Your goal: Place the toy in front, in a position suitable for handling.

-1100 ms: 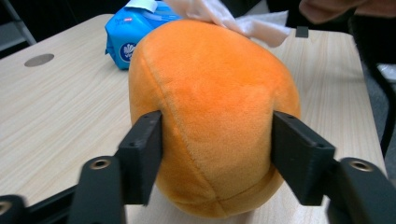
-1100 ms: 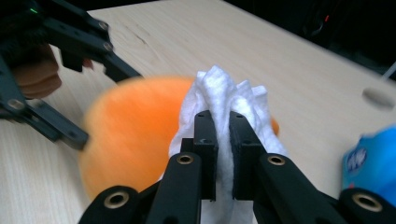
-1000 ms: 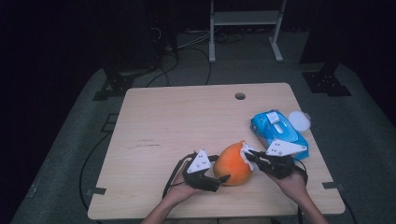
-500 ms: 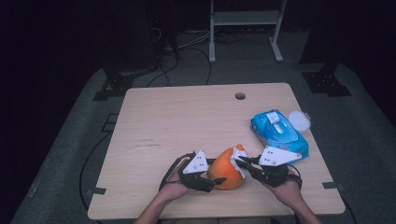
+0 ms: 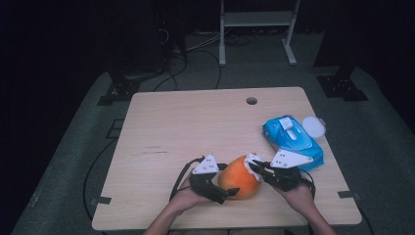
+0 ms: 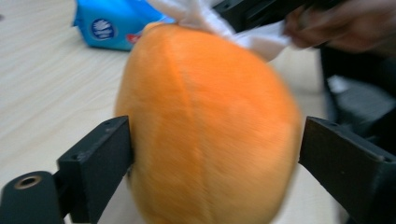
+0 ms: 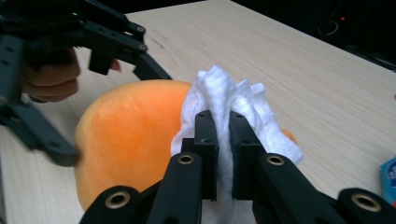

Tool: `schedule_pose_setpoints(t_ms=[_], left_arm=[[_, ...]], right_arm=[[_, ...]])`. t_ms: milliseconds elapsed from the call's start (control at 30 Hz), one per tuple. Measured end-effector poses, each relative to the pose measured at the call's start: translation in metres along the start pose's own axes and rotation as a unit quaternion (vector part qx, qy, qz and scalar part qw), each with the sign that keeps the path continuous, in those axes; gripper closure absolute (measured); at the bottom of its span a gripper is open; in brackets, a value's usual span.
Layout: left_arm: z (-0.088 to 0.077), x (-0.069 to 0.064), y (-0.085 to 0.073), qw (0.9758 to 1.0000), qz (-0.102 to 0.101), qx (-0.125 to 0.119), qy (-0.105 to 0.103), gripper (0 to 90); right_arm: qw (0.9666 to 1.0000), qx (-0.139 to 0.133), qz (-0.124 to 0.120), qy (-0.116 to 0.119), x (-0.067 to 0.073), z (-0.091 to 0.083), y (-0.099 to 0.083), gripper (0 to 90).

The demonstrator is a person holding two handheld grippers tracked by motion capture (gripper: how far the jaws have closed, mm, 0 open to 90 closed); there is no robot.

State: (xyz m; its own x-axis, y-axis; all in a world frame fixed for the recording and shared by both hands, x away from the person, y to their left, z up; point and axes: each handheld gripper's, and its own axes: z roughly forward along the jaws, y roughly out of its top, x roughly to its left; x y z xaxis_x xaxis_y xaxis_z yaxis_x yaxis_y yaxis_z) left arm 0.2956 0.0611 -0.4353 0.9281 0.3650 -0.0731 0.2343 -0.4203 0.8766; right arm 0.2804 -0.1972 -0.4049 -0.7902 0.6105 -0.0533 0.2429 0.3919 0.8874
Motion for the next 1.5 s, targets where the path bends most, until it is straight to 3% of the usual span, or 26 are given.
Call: schedule_pose_setpoints(t_ms=[100,200,233,300,333,367,467,533,633,700,767,867,900,967,1033,1100,1167,1200,1267,1300,1333,1433,1500], left_arm=[[-0.006,0.003,-0.001,0.9994,0.02,-0.014,0.026,22.9],[-0.013,0.009,-0.001,0.9978,0.009,-0.021,0.062,25.1],[-0.014,0.012,-0.002,0.9977,0.002,-0.024,0.063,25.0],[-0.012,0.016,-0.003,0.9987,-0.026,-0.02,0.039,18.7],[-0.01,0.015,-0.004,0.9989,-0.033,-0.021,0.027,16.3],[-0.008,0.014,-0.004,0.9992,-0.027,-0.021,0.022,15.9],[-0.007,0.005,-0.003,0.999,0.012,-0.026,0.036,23.8],[-0.006,-0.003,-0.001,0.9976,0.048,-0.029,0.04,29.1],[-0.002,-0.016,0.0,0.993,0.109,-0.02,0.041,32.9],[-0.002,-0.02,-0.001,0.9901,0.133,-0.011,0.043,34.0],[-0.003,-0.019,-0.003,0.9904,0.131,-0.013,0.04,34.5],[-0.003,-0.016,-0.005,0.9919,0.121,-0.02,0.035,33.3],[-0.003,-0.015,-0.005,0.9934,0.108,-0.026,0.031,29.9],[-0.001,-0.01,-0.002,0.9974,0.061,-0.038,0.011,20.1],[0.001,-0.008,-0.001,0.9986,0.033,-0.04,0.005,19.1],[0.001,-0.011,-0.001,0.998,0.048,-0.039,0.01,23.0],[0.001,-0.017,-0.001,0.9965,0.073,-0.037,0.017,28.2],[0.0,-0.019,-0.001,0.995,0.092,-0.031,0.025,30.2],[-0.001,-0.021,-0.002,0.9935,0.105,-0.032,0.031,33.5],[-0.002,-0.021,-0.003,0.9929,0.111,-0.03,0.03,34.4],[-0.002,-0.02,-0.004,0.9928,0.112,-0.031,0.029,34.7],[-0.001,-0.019,-0.004,0.9939,0.101,-0.038,0.022,31.4],[0.002,-0.017,0.0,0.9969,0.065,-0.041,0.017,19.5]], right_arm=[[1.0,0.005,-0.004,0.002,0.003,0.0,0.0,83.1],[1.0,0.008,-0.003,0.004,0.002,-0.001,-0.001,83.2],[1.0,0.008,-0.002,0.005,0.003,-0.001,-0.001,83.3],[0.9999,0.009,-0.004,0.009,0.005,-0.001,-0.002,83.3],[0.9999,0.011,-0.004,0.012,0.006,0.0,-0.002,83.3],[0.9998,0.012,-0.008,0.014,0.007,0.0,-0.001,83.3],[0.9997,0.013,-0.021,0.006,0.014,-0.002,0.002,83.2],[0.9992,-0.004,-0.026,0.029,0.023,-0.004,0.008,83.2],[0.9969,-0.007,-0.059,0.052,0.043,0.003,0.016,83.2],[0.9957,0.002,-0.082,0.044,0.049,0.007,0.018,83.3],[0.9964,0.004,-0.074,0.04,0.043,0.005,0.019,83.2],[0.9984,0.003,-0.056,0.005,0.023,-0.005,0.016,83.2],[0.9991,0.005,-0.043,0.004,0.016,-0.008,0.014,83.2],[0.9996,0.005,-0.028,0.004,0.009,-0.011,0.009,83.2],[0.9996,0.004,-0.027,0.006,0.012,-0.011,0.007,83.2],[0.999,0.004,-0.041,0.015,0.023,-0.008,0.01,83.1],[0.9978,-0.002,-0.048,0.045,0.034,-0.002,0.014,83.1],[0.9973,0.002,-0.056,0.049,0.04,0.001,0.015,83.0],[0.9962,0.009,-0.077,0.039,0.044,0.004,0.017,83.0],[0.9966,0.01,-0.071,0.041,0.041,0.003,0.018,83.0],[0.9971,0.011,-0.065,0.037,0.037,0.001,0.018,83.0],[0.9977,0.02,-0.064,-0.009,0.023,-0.007,0.013,83.0],[0.9978,0.021,-0.06,-0.019,0.016,-0.013,0.009,83.1]])
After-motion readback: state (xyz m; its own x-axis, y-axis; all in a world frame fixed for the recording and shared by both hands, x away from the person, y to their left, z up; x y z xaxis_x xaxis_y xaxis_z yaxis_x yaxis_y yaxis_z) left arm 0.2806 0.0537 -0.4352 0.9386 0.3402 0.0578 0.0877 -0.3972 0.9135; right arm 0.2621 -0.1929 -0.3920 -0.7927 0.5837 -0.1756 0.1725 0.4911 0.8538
